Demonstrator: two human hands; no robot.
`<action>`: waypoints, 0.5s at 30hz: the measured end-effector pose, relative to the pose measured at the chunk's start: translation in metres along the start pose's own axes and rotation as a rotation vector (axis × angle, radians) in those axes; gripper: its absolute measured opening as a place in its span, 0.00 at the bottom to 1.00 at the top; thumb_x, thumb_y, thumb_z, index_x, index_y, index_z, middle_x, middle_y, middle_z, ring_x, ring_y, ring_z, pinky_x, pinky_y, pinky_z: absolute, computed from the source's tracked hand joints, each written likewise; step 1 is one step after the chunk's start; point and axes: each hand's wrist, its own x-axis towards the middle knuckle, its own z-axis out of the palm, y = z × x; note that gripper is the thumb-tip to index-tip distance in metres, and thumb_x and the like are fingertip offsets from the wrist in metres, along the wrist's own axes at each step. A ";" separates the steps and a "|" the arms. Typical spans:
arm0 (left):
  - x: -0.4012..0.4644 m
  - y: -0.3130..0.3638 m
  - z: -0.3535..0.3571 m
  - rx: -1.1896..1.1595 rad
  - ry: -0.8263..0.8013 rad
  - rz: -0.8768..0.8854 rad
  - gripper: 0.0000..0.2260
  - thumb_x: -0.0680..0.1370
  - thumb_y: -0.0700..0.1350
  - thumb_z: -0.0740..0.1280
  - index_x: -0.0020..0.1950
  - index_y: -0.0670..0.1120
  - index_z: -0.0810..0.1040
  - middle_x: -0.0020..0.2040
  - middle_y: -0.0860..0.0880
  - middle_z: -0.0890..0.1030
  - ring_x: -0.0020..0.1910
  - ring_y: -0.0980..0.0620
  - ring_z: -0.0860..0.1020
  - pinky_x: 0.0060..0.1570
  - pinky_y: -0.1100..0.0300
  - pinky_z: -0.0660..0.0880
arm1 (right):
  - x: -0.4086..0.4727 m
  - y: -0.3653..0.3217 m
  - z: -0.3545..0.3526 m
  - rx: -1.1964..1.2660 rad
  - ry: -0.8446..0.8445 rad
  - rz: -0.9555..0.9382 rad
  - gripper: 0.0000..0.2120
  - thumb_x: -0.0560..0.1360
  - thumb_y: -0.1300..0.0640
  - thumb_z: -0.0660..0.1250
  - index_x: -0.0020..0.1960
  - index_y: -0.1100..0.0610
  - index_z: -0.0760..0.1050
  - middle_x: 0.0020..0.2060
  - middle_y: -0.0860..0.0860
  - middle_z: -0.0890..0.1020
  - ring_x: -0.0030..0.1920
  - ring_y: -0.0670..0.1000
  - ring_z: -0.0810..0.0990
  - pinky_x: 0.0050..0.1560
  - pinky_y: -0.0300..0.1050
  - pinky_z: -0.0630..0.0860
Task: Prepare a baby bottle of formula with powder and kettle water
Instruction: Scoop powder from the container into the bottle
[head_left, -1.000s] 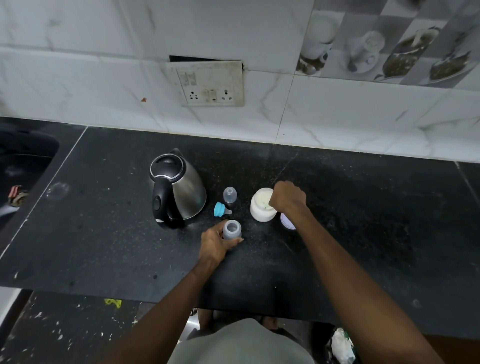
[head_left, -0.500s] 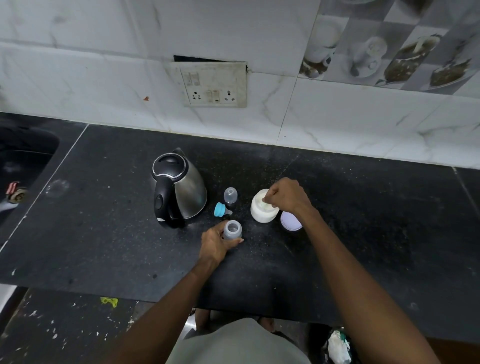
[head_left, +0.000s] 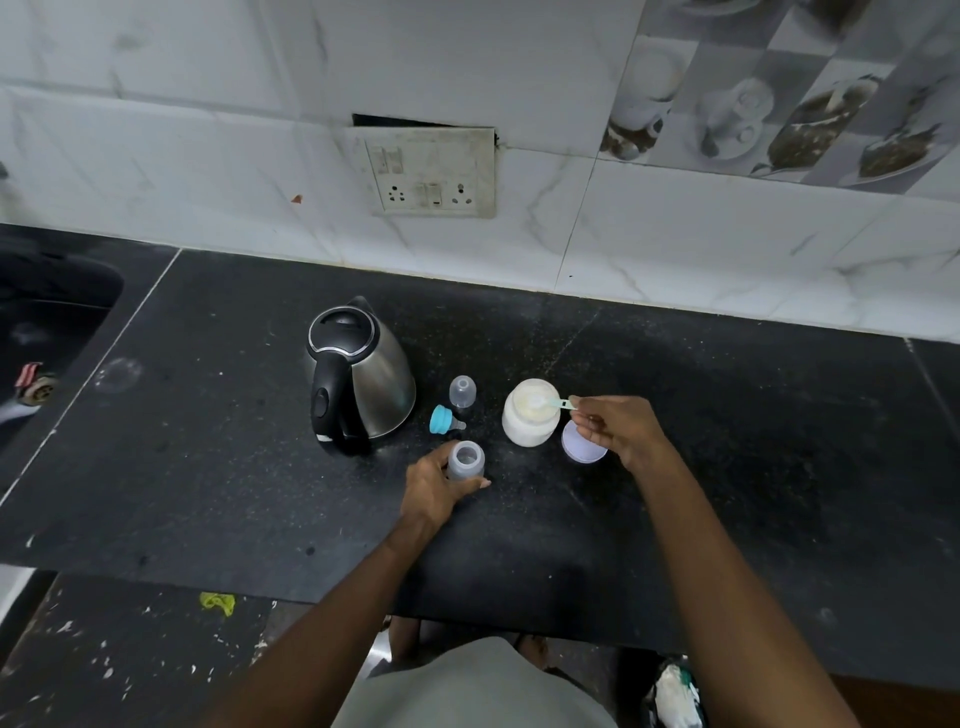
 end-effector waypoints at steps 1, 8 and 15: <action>0.000 0.000 0.000 -0.003 -0.001 0.004 0.27 0.66 0.41 0.85 0.64 0.47 0.83 0.57 0.52 0.87 0.58 0.54 0.84 0.66 0.59 0.78 | -0.002 0.002 -0.003 0.041 -0.002 0.008 0.14 0.74 0.63 0.77 0.57 0.70 0.83 0.41 0.60 0.86 0.37 0.47 0.85 0.35 0.37 0.83; 0.001 -0.001 0.000 0.005 0.010 0.012 0.28 0.66 0.42 0.85 0.65 0.46 0.83 0.58 0.51 0.87 0.58 0.53 0.84 0.64 0.59 0.78 | -0.021 -0.002 -0.005 0.114 -0.050 -0.032 0.14 0.73 0.60 0.78 0.56 0.65 0.84 0.47 0.59 0.88 0.41 0.48 0.87 0.40 0.39 0.83; -0.001 0.000 0.001 0.026 0.014 0.043 0.24 0.66 0.41 0.85 0.60 0.48 0.85 0.54 0.54 0.87 0.53 0.58 0.84 0.57 0.72 0.76 | -0.048 -0.004 0.024 0.108 -0.123 -0.058 0.13 0.73 0.57 0.78 0.55 0.62 0.85 0.46 0.57 0.89 0.42 0.47 0.87 0.40 0.38 0.82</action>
